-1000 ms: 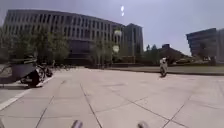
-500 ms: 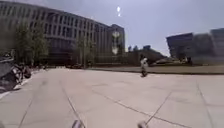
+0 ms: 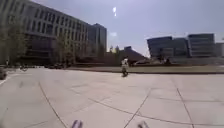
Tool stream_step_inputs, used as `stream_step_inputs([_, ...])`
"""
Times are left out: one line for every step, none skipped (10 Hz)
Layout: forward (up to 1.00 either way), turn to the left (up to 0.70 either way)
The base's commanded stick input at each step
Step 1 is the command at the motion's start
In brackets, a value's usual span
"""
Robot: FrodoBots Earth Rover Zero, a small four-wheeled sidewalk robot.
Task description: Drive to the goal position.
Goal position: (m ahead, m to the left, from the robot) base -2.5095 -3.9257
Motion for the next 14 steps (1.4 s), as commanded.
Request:
stream_step_inputs([0.00, -0.85])
stream_step_inputs([0.00, -0.85])
stream_step_inputs([0.00, -0.85])
stream_step_inputs([0.00, -0.85])
stream_step_inputs([0.00, -0.85])
stream_step_inputs([0.00, -0.85])
stream_step_inputs([0.00, -0.85])
stream_step_inputs([0.00, -0.85])
stream_step_inputs([0.00, -0.85])
stream_step_inputs([0.00, -0.85])
stream_step_inputs([0.00, -0.85])
stream_step_inputs([0.00, -0.85])
stream_step_inputs([0.00, -0.85])
stream_step_inputs([0.00, -0.85])
